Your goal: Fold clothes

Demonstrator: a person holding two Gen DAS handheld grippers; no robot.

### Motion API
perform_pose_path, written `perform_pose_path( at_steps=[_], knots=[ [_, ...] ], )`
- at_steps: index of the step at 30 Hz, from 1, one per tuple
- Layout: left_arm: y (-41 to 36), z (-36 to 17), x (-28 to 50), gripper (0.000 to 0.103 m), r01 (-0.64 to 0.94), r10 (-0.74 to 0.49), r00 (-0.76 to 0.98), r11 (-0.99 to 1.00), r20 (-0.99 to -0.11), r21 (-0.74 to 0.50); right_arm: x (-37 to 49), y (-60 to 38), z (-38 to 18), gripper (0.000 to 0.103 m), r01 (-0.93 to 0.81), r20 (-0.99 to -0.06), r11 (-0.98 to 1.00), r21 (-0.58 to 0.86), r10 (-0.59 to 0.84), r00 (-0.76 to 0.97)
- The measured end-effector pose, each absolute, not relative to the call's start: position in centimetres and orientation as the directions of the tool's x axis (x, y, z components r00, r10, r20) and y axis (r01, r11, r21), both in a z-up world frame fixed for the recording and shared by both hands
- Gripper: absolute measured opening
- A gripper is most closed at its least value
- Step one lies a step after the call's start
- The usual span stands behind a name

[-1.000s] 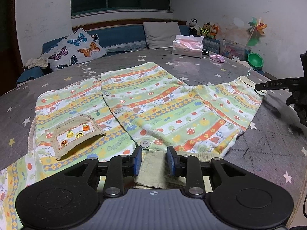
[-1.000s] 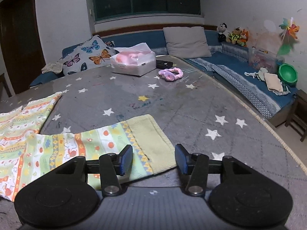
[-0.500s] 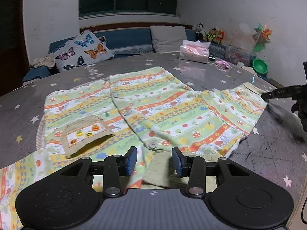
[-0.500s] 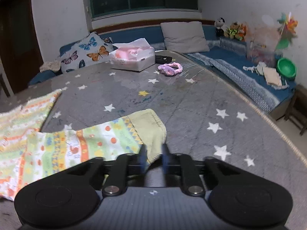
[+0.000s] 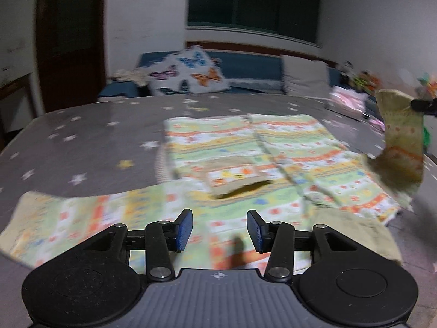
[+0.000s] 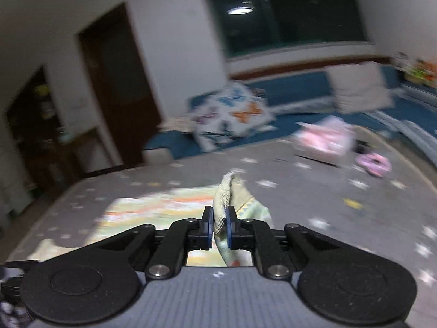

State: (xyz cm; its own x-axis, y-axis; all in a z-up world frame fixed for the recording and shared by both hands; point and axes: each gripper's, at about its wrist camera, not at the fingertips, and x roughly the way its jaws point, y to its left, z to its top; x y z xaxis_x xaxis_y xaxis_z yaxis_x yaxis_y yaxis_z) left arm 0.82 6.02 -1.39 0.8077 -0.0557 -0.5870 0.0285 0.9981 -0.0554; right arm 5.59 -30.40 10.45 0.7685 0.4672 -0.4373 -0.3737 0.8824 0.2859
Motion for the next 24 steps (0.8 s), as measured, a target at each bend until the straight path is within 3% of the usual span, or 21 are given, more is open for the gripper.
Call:
perform_pose_path(
  at_steps=[13,15,17,24],
  knots=[
    [13.7,-1.7,-2.9,0.048,-0.236,0.145,0.798,0.968,-0.585,-0.082,6.7,-16.7,10.8,0.008,-0.645,-0.414,0.690,0.328,0.719,0.558],
    [14.5,-1.8,-3.1,0.050,-0.272,0.172,0.789,0.958,-0.590,-0.085,6.9,-15.4,10.0,0.009,-0.663,-0.431,0.668,0.337,0.736,0.522],
    [15.2,-1.9,-3.3,0.050,-0.307,0.196,0.779,0.948,-0.595,-0.090,7.2,-14.2,9.2,0.018,-0.680,-0.449,0.646,0.347,0.751,0.484],
    [17.6,-2.0,-3.7,0.051,-0.430,0.292,0.744,0.898,-0.600,-0.096,7.5,-14.2,7.0,0.019,-0.679,-0.556,0.685,0.265,0.684,0.472]
  ],
)
